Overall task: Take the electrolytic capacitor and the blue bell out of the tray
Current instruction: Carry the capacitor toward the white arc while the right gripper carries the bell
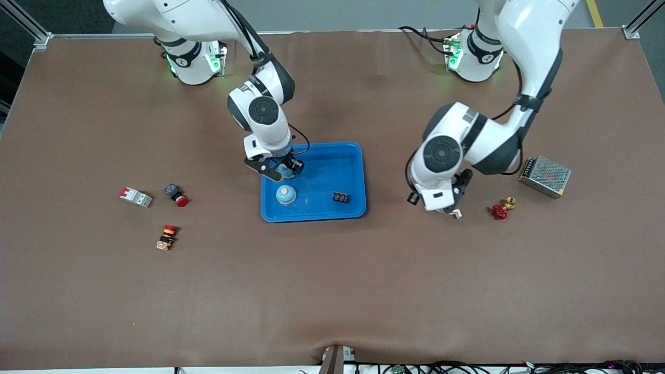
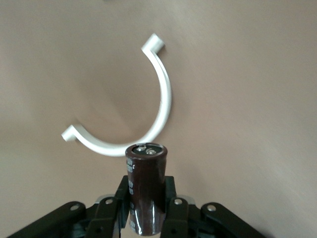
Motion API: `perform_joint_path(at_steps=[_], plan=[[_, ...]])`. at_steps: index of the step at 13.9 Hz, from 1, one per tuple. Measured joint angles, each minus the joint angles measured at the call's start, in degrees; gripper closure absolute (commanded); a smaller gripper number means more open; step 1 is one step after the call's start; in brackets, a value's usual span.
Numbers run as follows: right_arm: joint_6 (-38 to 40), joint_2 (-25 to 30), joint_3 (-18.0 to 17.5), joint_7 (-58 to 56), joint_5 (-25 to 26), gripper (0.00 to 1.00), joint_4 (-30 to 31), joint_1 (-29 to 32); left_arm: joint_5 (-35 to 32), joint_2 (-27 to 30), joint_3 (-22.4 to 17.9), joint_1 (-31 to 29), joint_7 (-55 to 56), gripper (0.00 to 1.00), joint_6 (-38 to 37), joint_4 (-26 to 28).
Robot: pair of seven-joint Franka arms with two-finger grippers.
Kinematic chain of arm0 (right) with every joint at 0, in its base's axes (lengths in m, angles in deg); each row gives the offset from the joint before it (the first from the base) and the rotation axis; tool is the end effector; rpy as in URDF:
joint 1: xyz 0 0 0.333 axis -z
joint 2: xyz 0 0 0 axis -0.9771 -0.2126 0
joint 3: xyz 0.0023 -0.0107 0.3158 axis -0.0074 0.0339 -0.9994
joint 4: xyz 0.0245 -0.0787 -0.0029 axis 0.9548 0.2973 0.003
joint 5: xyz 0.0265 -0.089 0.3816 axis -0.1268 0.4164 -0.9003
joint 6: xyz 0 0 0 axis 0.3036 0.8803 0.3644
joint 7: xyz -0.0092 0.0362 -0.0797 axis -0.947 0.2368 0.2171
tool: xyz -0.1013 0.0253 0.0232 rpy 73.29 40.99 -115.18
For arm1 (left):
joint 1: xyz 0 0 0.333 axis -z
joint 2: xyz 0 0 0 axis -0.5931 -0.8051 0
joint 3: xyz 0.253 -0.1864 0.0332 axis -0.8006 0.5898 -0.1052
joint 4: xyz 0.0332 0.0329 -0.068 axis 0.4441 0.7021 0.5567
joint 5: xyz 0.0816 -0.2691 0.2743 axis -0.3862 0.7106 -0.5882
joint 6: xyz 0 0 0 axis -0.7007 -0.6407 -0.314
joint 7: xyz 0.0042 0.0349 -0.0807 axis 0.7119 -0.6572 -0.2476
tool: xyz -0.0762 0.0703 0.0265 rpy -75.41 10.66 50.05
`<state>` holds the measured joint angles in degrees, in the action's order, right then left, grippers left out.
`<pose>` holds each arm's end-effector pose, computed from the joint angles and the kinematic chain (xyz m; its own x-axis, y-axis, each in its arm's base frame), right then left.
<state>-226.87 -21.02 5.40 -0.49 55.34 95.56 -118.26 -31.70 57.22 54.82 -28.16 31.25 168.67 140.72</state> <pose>0.4425 0.3735 0.2247 0.8660 -0.4989 -0.0345 -0.4962 -0.8658 0.0650 0.5590 -0.2796 0.2871 0.5363 0.8440 -0.0030 0.8243 -0.5245 -0.2131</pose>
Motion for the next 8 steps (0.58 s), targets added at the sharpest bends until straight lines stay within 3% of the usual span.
perform_joint_path(at_steps=[4, 8], plan=[[23.6, 4.7, 0.5, -10.5, 0.0, 1.0, -10.4, 5.3, 0.0, 0.4, 0.0, -3.5, -3.6, 1.0, 0.1, 2.7], [33.7, 9.1, 1.2, -34.8, 0.0, 1.0, -12.1, 17.9, 0.0, 0.5, 0.0, -5.9, -5.4, 1.0, 0.1, 4.2]])
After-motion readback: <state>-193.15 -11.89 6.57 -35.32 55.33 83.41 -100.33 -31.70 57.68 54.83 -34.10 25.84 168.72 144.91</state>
